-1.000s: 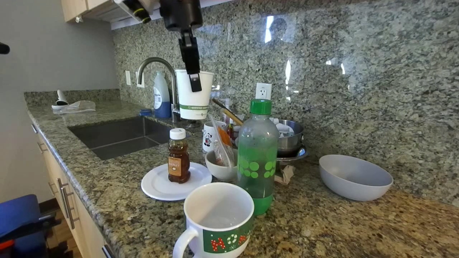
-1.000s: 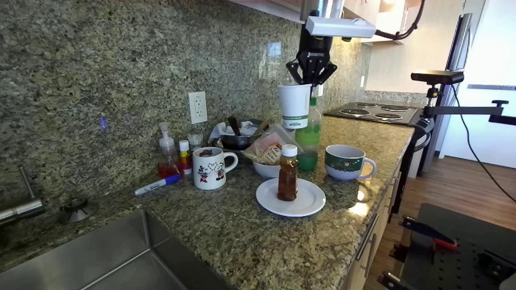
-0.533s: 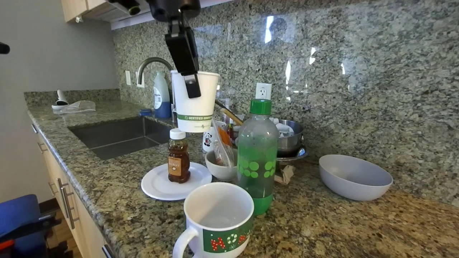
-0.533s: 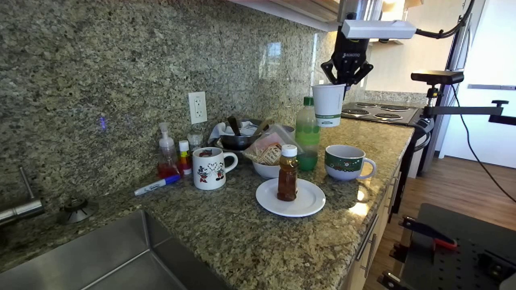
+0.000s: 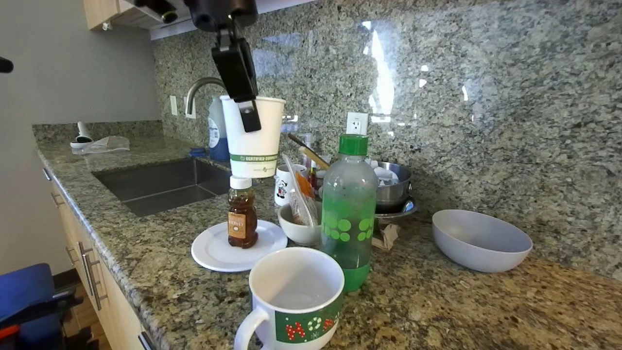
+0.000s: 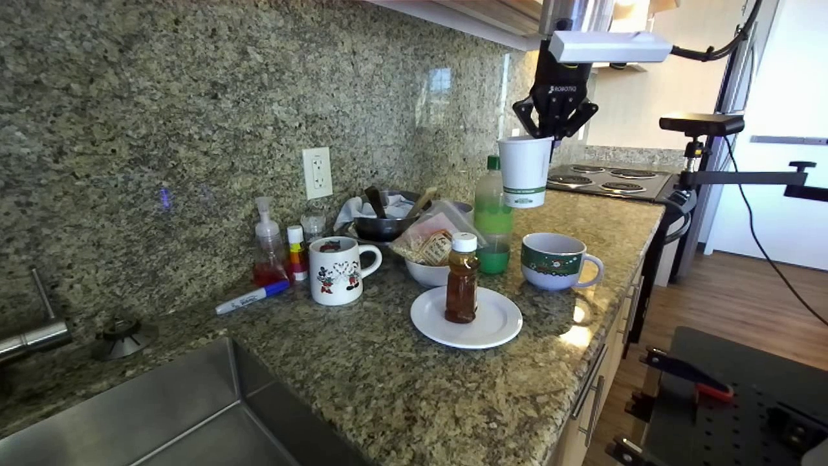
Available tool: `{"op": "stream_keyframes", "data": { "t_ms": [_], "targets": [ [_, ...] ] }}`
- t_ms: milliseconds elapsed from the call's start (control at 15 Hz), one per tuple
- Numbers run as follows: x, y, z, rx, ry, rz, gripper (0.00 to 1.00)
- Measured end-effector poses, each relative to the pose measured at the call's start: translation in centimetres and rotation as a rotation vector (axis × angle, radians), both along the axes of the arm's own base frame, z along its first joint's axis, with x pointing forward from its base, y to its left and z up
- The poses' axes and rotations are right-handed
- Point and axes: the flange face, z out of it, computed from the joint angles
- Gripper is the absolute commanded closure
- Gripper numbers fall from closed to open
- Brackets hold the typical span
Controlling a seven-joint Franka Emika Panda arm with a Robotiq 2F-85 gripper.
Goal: Pour the contents in the cup into the mug cup
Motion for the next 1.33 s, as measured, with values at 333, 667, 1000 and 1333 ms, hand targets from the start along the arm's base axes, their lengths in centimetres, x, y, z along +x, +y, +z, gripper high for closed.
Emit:
{"op": "stream_keyframes", "data": {
  "t_ms": [333,667,1000,1333],
  "targets": [
    [-0.1,-0.4,0.0,-0.004,0.001,-0.008,0.98],
    [-1.4,-5.2,0.7,-0.095,0.008,-0.114,0.98],
    [-2.9,-9.2,0.4,-0.217,0.031,-0.248,0.98],
    [-2.9,-10.4,-1.9,-0.316,0.076,-0.316,0.98]
  ]
}}
